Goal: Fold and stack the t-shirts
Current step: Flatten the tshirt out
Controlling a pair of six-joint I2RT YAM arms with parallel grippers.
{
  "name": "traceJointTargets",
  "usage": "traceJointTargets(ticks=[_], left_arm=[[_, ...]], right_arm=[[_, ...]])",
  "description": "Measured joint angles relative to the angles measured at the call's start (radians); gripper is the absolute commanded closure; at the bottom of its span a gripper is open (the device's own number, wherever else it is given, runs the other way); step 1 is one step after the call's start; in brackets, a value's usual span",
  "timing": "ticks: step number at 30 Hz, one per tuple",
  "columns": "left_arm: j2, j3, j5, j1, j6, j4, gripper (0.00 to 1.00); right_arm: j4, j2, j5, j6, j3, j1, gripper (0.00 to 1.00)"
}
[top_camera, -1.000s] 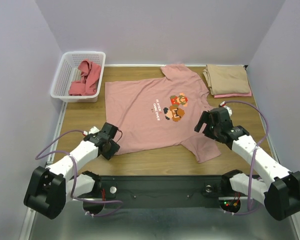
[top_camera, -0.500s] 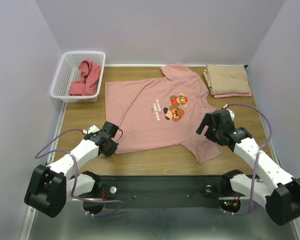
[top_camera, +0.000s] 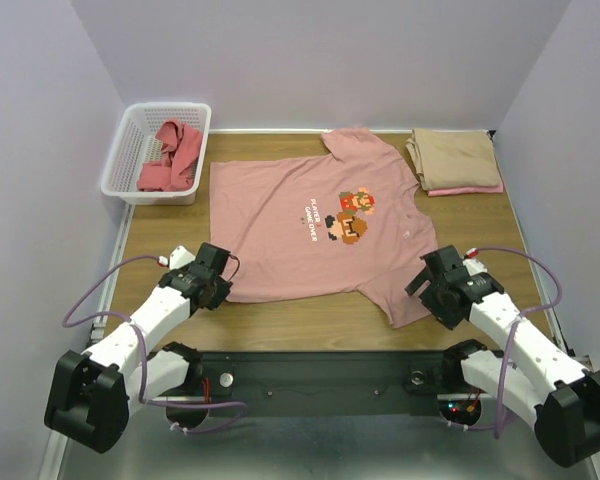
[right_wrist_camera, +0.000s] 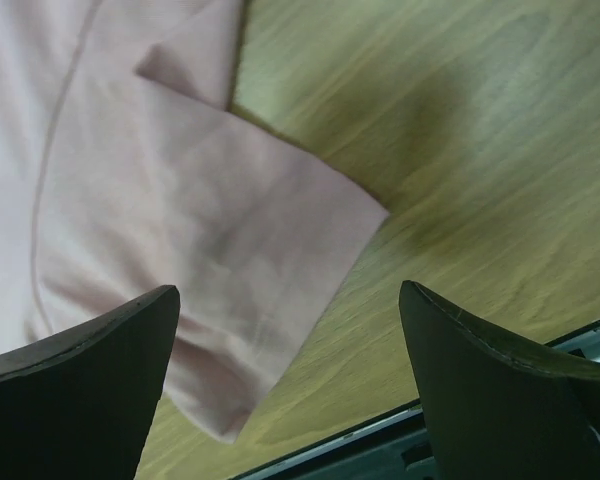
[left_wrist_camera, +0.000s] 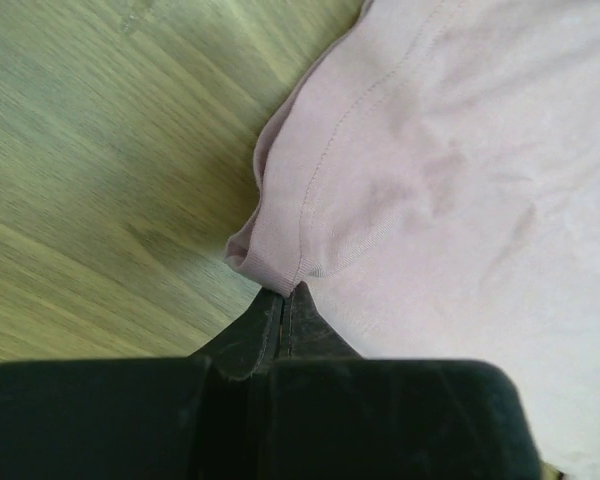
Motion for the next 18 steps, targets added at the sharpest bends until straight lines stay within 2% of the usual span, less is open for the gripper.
traceJointTargets(ticks=[2, 4, 9, 10, 12, 13, 14, 15, 17, 18], left_arm=[[-0.024, -0.006, 0.005, 0.0, 0.003, 0.007, 1.0], [-0.049, -0.015, 0.01, 0.0, 0.004, 0.008, 1.0], [-0.082, -0.027, 0.012, 0.0, 0.007, 0.012, 1.0], [-0.082, -0.027, 0.013, 0.0, 0.007, 0.015, 1.0], [-0.082, -0.031, 0.015, 0.0, 0.007, 0.023, 1.0], [-0.083, -0.035, 0.017, 0.0, 0.007, 0.027, 1.0], [-0.082, -0.038, 0.018, 0.0, 0.008, 0.029, 1.0], [-0.083, -0.043, 0.019, 0.0, 0.008, 0.029, 1.0], [-0.083, -0.046, 0.022, 0.0, 0.007, 0.028, 1.0], [-0.083, -0.046, 0.022, 0.0, 0.008, 0.029, 1.0]], right_arm=[[0.001, 0.019, 0.01, 0.024, -0.014, 0.0, 0.12], [0.009, 0.037, 0.013, 0.035, -0.024, 0.0, 0.2], [0.064, 0.106, 0.038, 0.042, -0.055, 0.0, 0.28], [0.082, 0.121, 0.043, 0.042, -0.056, 0.0, 0.38], [0.079, 0.136, 0.052, 0.034, -0.056, 0.001, 0.46], [0.081, 0.137, 0.053, 0.029, -0.056, 0.001, 0.56], [0.075, 0.138, 0.057, 0.023, -0.058, 0.001, 0.62], [0.075, 0.135, 0.058, 0.015, -0.06, 0.001, 0.75], [0.07, 0.116, 0.059, 0.007, -0.071, 0.001, 0.86], [0.072, 0.097, 0.058, 0.002, -0.08, 0.0, 0.96]])
